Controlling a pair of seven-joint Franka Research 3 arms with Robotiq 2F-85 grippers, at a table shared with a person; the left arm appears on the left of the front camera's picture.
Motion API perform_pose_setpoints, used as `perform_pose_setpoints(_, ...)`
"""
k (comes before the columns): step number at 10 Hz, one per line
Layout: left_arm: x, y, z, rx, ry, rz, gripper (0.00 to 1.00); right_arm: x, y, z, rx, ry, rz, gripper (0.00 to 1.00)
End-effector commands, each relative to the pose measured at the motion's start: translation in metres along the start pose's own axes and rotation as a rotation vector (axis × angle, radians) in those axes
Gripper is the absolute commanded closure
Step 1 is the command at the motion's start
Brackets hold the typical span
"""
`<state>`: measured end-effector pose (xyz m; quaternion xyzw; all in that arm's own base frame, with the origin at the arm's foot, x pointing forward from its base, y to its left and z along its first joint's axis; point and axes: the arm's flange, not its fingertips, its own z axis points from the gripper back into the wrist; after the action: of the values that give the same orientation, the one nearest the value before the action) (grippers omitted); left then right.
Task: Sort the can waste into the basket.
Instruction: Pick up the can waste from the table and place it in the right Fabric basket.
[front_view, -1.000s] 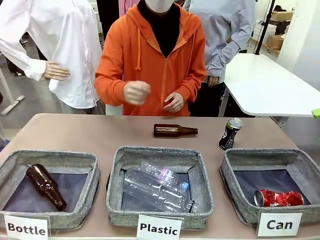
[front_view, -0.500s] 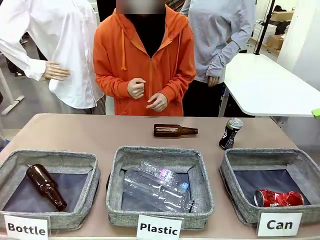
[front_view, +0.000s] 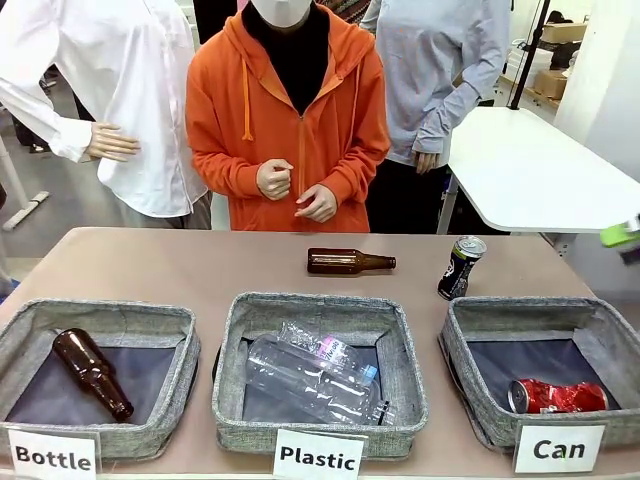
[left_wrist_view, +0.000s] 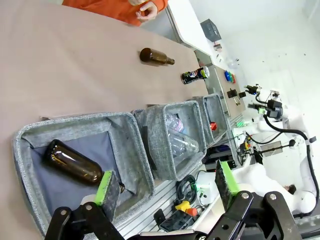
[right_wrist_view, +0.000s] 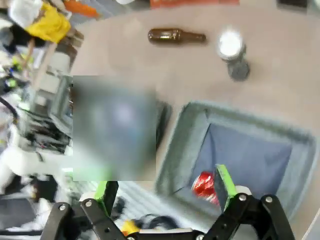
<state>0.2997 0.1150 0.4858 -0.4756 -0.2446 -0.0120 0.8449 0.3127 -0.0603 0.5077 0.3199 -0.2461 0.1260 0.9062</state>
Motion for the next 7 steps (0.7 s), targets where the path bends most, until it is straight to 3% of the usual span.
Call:
perform_pose_setpoints(1,-0.001,-0.001,0.000,-0.007,-0.003,-0.006,0.00,0.026,-0.057,-0.063,0.092,-0.117,0.291,0.00)
perform_pose_setpoints(3,-0.001,-0.001,0.000,-0.007,-0.003,-0.006,0.00,0.026,-0.077,-0.097,0.053,-0.094,0.465,0.00)
perform_pose_setpoints(4,-0.001,-0.001,0.000,-0.007,-0.003,-0.006,0.00,0.025,-0.080,-0.101,0.072,-0.072,0.447,0.00)
perform_pose_setpoints(5,-0.001,-0.001,0.000,-0.007,-0.003,-0.006,0.00,0.025,-0.075,-0.087,0.108,-0.063,0.275,0.00)
perform_pose_setpoints(6,-0.001,-0.001,0.000,-0.007,-0.003,-0.006,0.00,0.015,-0.066,-0.097,0.006,-0.034,0.441,0.00)
perform_pose_setpoints(7,-0.001,-0.001,0.000,-0.007,-0.003,-0.006,0.00,0.015,-0.066,-0.097,0.006,-0.034,0.441,0.00)
